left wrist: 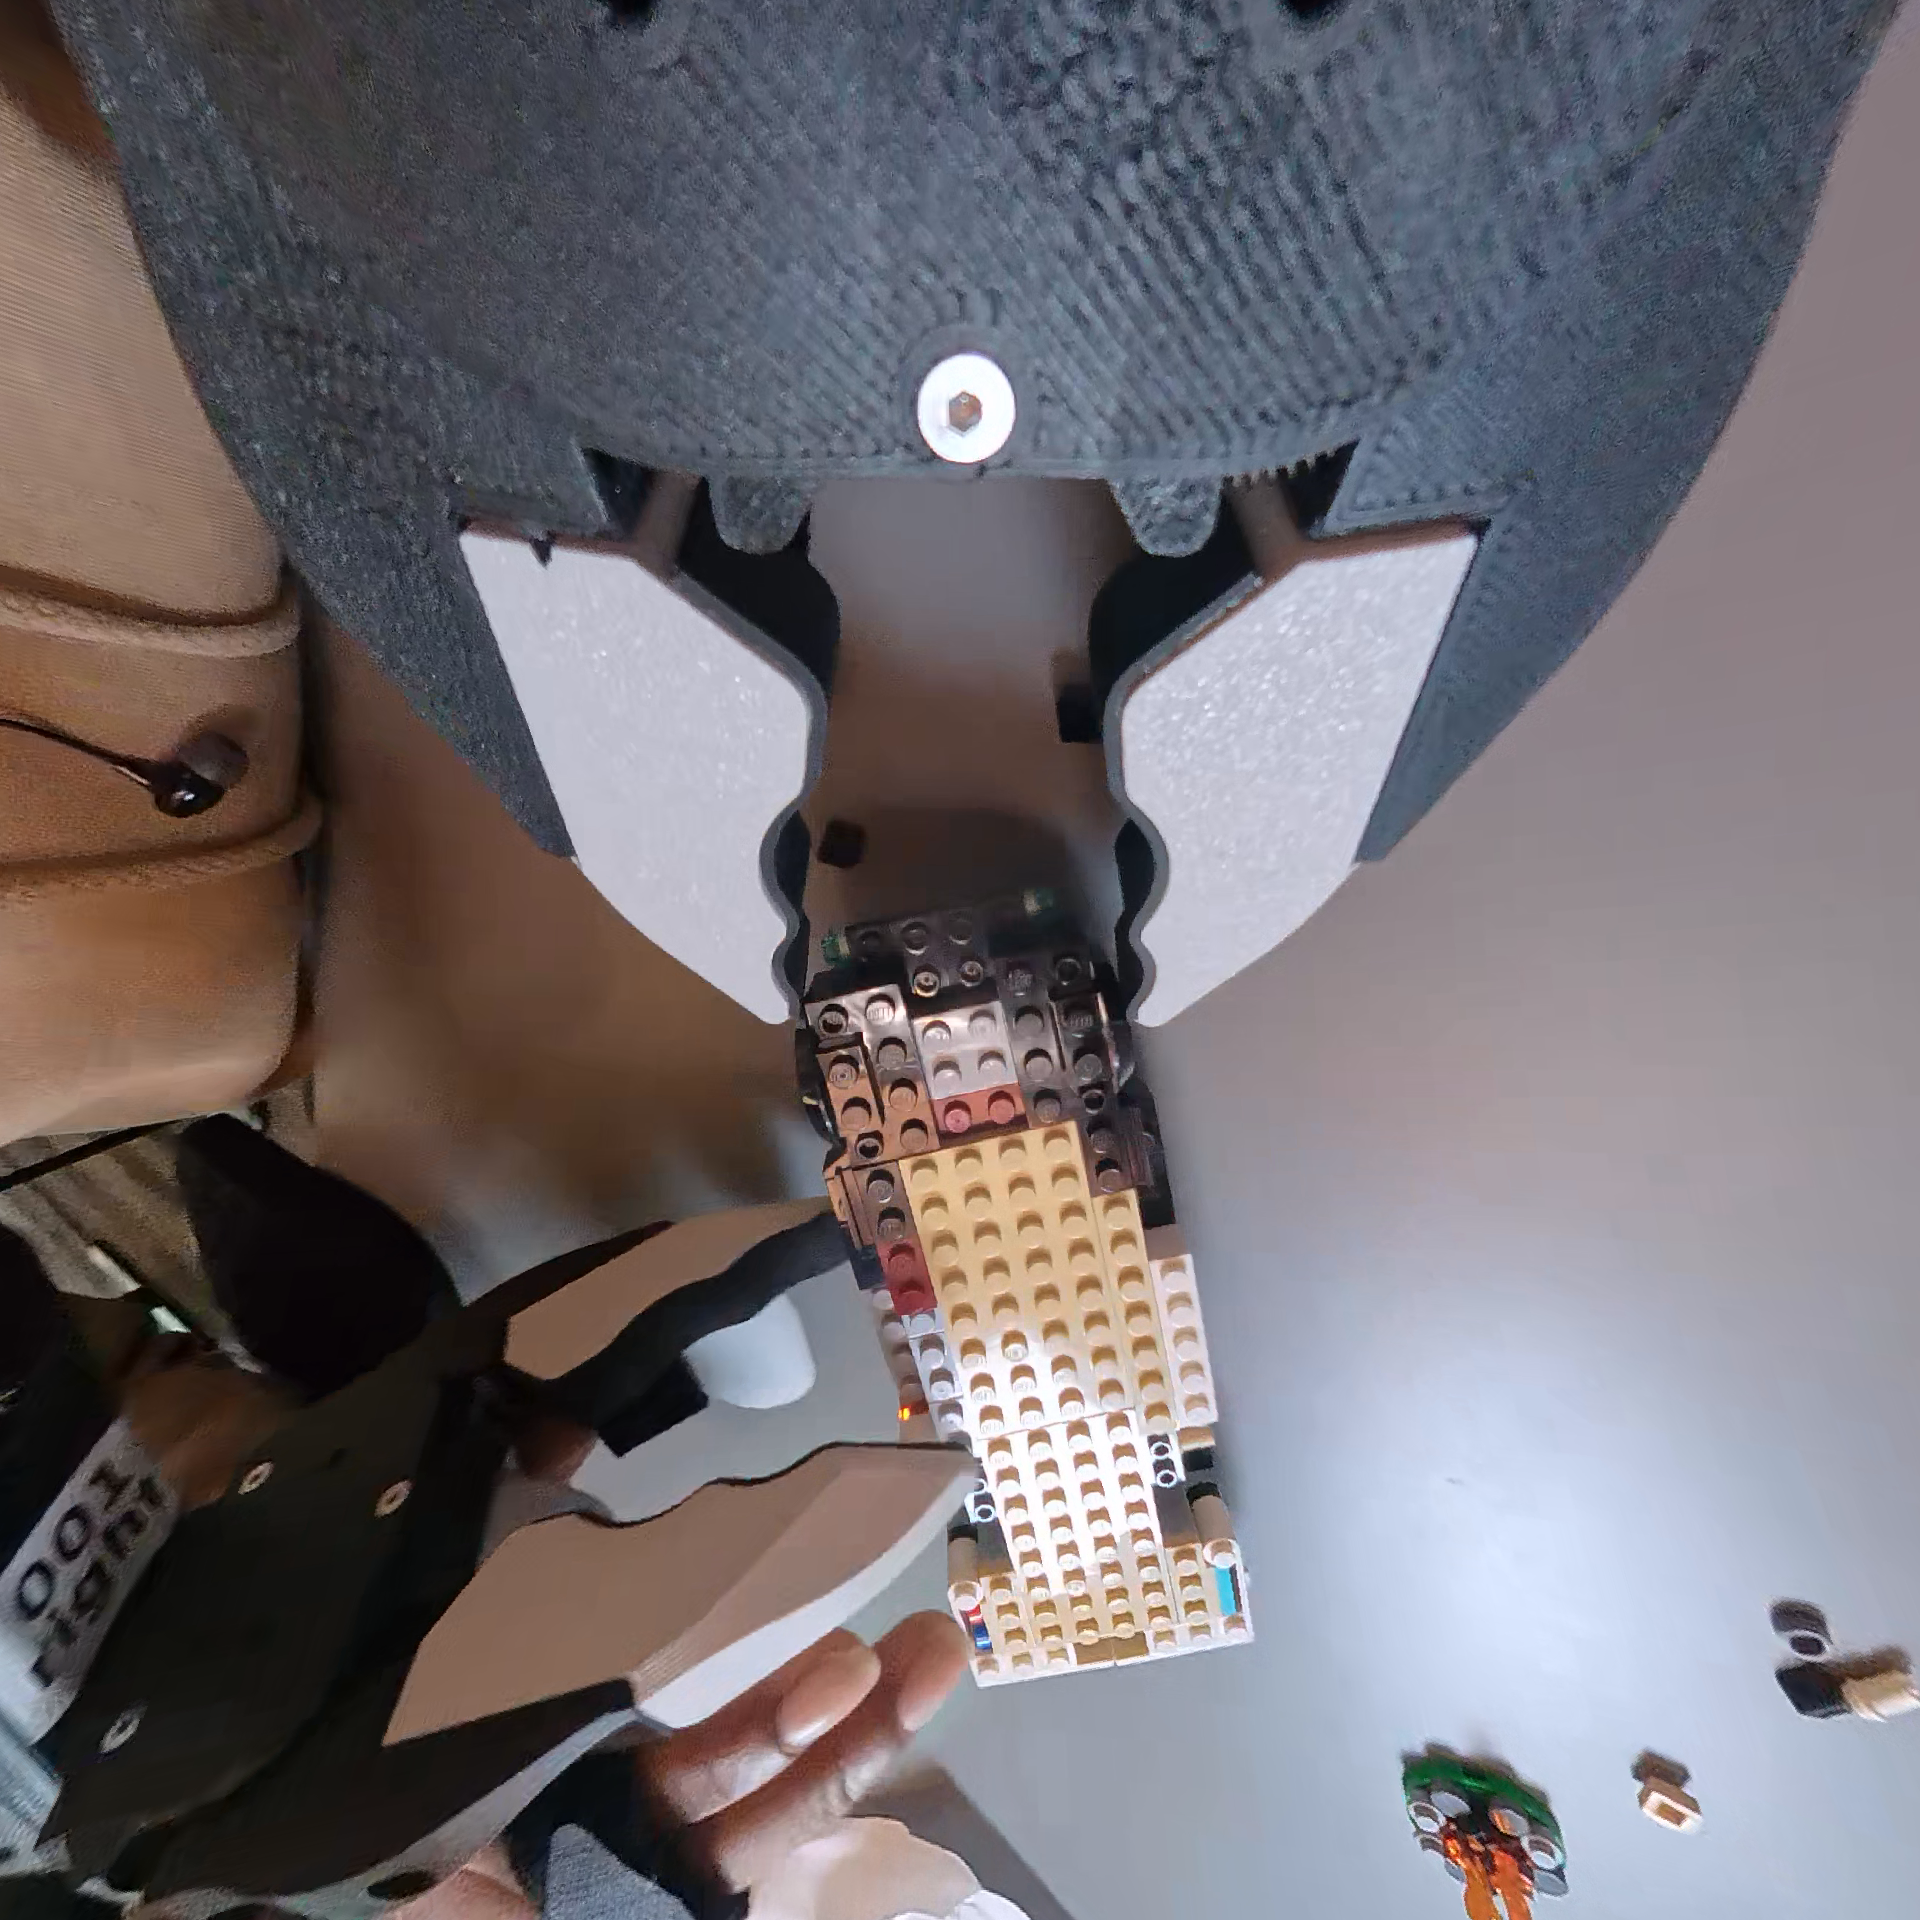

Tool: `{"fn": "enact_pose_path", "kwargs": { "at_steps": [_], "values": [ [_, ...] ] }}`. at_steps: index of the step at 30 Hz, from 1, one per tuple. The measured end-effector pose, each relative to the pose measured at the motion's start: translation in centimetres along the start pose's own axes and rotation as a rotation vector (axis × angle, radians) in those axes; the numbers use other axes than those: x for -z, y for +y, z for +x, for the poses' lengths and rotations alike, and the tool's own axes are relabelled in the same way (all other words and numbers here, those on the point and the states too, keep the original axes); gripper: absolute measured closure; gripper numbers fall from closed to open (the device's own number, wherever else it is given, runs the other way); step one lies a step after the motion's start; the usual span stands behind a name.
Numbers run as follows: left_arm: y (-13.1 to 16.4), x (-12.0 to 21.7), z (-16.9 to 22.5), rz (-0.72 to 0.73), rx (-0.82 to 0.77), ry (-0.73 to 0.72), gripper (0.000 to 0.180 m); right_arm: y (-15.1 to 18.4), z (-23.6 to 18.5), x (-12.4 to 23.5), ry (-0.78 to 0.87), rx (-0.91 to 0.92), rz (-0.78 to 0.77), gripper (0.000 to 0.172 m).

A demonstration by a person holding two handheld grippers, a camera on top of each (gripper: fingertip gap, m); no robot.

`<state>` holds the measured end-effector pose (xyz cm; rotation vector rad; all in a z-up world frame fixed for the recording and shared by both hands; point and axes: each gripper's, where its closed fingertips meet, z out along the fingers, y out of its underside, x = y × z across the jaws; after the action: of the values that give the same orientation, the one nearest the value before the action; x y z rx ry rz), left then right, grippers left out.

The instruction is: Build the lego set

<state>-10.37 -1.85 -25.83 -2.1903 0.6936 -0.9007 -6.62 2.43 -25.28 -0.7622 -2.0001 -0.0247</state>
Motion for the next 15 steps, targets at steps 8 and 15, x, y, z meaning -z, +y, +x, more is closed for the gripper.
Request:
{"fn": "enact_pose_path", "kwargs": {
  "at_steps": [8,15],
  "values": [
    [-0.4,0.5,1.1,0.046,0.116,0.143,0.122,0.1,0.2,-0.9,-0.166,0.095,-0.057,0.147],
    [-0.8,1.6,1.0,0.062,-0.065,0.058,0.117,0.4,-1.4,1.1,-0.572,-0.045,-0.120,0.148]
  ]
}}
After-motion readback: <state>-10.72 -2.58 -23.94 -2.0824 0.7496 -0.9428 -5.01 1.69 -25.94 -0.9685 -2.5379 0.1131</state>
